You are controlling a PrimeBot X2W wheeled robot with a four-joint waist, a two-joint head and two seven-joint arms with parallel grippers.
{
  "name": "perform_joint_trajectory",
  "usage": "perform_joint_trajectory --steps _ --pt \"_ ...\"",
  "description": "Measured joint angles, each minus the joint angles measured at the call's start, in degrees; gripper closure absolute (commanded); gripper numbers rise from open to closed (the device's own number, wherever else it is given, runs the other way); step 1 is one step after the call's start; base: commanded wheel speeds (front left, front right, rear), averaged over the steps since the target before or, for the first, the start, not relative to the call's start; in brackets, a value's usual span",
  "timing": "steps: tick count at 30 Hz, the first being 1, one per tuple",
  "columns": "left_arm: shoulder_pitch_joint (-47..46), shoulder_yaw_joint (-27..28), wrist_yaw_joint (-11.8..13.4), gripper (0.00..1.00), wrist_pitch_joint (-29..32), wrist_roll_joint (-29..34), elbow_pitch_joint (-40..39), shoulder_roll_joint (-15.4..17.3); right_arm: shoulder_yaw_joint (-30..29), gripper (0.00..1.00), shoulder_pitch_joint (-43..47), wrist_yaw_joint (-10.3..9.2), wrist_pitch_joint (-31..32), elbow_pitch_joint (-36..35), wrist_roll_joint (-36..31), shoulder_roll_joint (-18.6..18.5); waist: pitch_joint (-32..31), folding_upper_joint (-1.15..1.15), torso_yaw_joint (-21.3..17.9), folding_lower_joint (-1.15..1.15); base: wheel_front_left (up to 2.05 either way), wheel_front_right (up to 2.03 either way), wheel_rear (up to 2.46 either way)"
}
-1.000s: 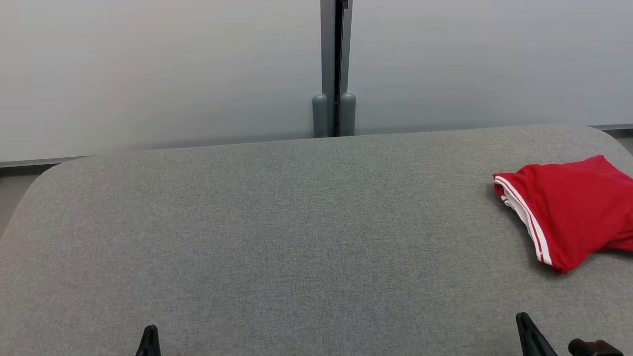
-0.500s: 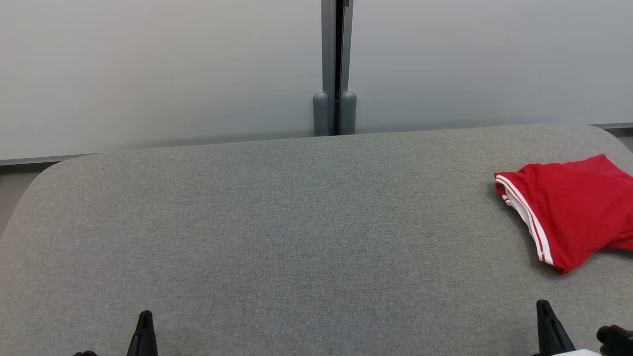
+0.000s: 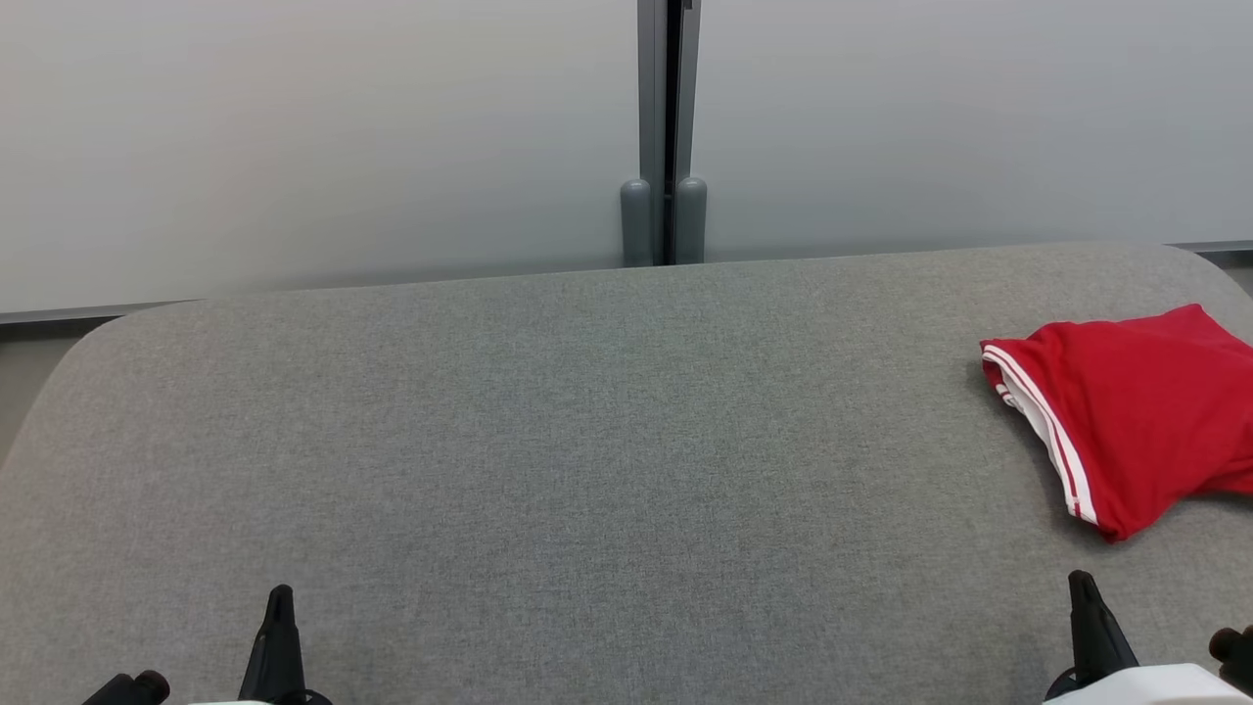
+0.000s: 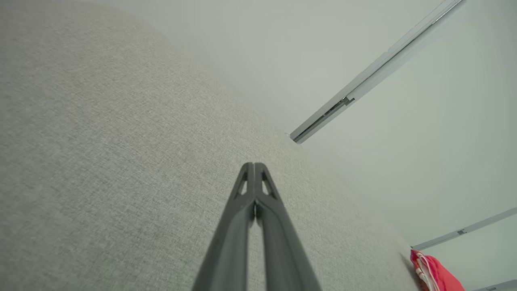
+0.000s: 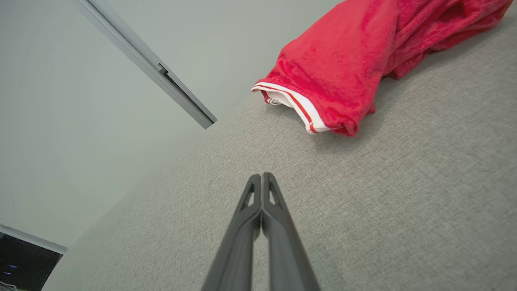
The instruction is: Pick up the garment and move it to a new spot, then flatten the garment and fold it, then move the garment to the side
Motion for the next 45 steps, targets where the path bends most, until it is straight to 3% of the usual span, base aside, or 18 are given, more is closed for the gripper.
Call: perform_joint_trajectory --steps 45 --pt "-7.0 2.1 -2.9 1.0 7.4 -26.9 1.0 0.4 -1.8 1.0 -5.0 0.0 7.3 -2.0 30.7 0.0 0.8 0.0 0.3 0.0 0.0 0.0 0.0"
